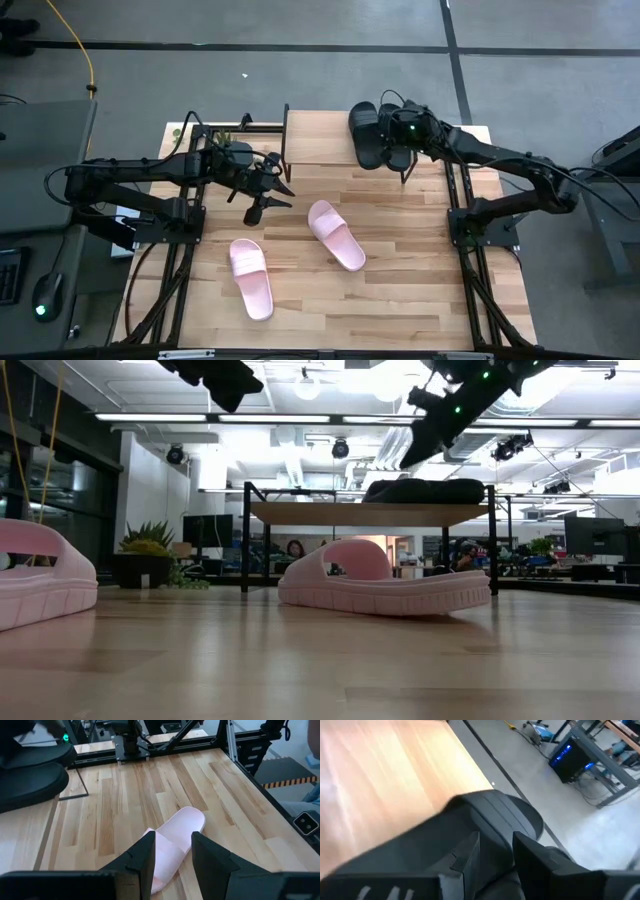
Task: Pick and place slides into the shelf
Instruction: Put the right pink slipper on the shelf
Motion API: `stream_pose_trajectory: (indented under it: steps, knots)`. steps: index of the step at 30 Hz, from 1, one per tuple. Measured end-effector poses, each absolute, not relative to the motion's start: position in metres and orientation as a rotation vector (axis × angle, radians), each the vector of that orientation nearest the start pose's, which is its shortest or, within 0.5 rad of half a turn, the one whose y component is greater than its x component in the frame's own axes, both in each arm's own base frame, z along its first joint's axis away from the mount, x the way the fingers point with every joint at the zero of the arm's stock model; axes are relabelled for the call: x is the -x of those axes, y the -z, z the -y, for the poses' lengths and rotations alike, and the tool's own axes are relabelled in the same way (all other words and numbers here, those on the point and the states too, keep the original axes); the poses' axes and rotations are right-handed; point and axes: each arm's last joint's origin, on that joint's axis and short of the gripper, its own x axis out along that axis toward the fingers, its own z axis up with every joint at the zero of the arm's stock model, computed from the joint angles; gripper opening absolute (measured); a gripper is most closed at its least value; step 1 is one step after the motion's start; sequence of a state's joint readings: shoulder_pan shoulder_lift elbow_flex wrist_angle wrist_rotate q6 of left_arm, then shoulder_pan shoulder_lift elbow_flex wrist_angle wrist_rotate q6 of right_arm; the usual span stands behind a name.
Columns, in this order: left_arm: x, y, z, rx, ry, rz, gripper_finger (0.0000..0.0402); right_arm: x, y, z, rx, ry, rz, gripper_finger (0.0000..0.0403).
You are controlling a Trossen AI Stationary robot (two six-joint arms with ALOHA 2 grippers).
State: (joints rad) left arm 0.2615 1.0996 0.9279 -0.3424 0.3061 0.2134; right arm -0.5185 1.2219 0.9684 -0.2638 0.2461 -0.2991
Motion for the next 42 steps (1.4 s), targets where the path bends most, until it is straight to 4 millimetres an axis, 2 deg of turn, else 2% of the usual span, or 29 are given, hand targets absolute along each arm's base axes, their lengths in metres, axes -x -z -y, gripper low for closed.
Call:
stream_pose_trajectory:
  steps: [7, 19, 30, 34, 42]
  knots:
    - [-0.228, -0.308, -0.052, -0.018, 0.086, -0.505, 0.0111, -0.228, -0.313, 0.115, 0.138, 0.497, -0.529, 0.0108]
    - [-0.228, -0.308, -0.052, 0.003, 0.081, -0.507, 0.0111, -0.238, -0.313, 0.089, 0.034, 0.123, -0.458, 0.0108]
    - [-0.228, -0.306, -0.051, 0.097, 0.061, -0.520, 0.0111, -0.246, -0.313, 0.066, -0.020, 0.027, -0.454, 0.0108]
    - [-0.229, -0.296, -0.045, 0.103, 0.086, -0.541, 0.0111, -0.249, -0.312, 0.055, -0.016, -0.015, -0.462, 0.0108]
    - [-0.232, -0.296, -0.023, 0.106, 0.171, -0.544, 0.0111, -0.253, -0.311, 0.032, -0.017, -0.099, -0.474, 0.0108]
